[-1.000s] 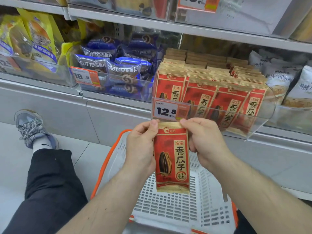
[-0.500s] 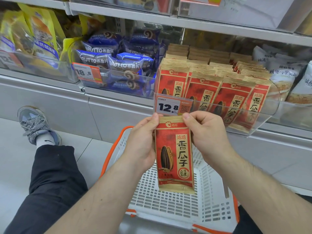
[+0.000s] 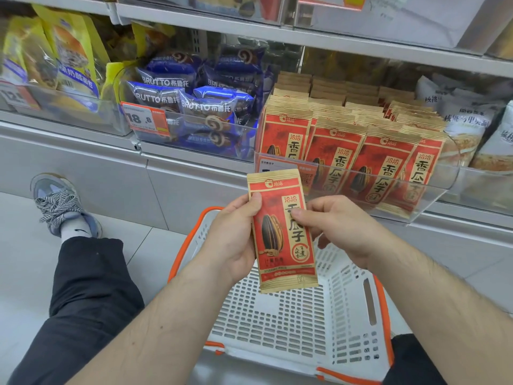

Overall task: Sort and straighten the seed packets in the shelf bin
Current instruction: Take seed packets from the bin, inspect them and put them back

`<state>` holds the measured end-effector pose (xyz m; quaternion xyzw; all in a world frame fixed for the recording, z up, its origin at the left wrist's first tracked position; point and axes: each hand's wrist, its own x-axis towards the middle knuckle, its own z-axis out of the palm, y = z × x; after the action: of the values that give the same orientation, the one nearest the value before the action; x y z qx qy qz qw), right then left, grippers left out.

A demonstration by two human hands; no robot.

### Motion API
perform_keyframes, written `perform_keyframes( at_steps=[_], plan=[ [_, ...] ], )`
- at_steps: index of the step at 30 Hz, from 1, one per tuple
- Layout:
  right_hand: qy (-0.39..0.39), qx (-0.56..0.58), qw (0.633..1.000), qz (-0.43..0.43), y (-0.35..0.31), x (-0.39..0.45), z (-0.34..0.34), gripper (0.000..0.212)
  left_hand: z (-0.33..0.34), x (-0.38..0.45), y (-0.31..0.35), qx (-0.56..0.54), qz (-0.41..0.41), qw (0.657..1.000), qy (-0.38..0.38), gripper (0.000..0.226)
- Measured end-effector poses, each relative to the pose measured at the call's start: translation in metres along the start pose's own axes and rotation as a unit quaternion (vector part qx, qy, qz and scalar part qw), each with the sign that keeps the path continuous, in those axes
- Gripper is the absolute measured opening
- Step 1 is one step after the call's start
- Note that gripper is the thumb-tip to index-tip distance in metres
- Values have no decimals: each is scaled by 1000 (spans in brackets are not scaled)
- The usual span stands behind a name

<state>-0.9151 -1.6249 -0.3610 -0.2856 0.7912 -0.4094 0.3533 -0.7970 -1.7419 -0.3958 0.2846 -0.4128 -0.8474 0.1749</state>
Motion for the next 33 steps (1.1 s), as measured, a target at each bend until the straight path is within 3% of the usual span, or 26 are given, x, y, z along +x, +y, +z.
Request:
perform_keyframes(
  at_steps=[7, 11, 15, 24, 28, 33],
  plan=[
    [10, 105, 994, -6, 3, 5, 3, 40, -3, -4, -7, 6, -37, 998, -47, 29],
    [-67, 60, 996, 17, 5, 3, -4, 28, -4, 0, -4, -37, -62, 997, -21, 33],
    [-143, 67, 987, 29, 9, 2, -10, 56, -5, 2, -2, -49, -83, 995, -3, 37],
    [-169, 71, 983, 27, 11, 4, -10, 52, -9, 3, -8, -28, -91, 995, 4, 33],
    [-110, -15, 994, 11, 9, 2, 0, 41, -15, 8, -19, 90, -18, 995, 44, 30],
    [-101, -142, 984, -36, 8, -4, 19, 43, -15, 5, -27, 121, -35, 992, 10, 45]
  ],
)
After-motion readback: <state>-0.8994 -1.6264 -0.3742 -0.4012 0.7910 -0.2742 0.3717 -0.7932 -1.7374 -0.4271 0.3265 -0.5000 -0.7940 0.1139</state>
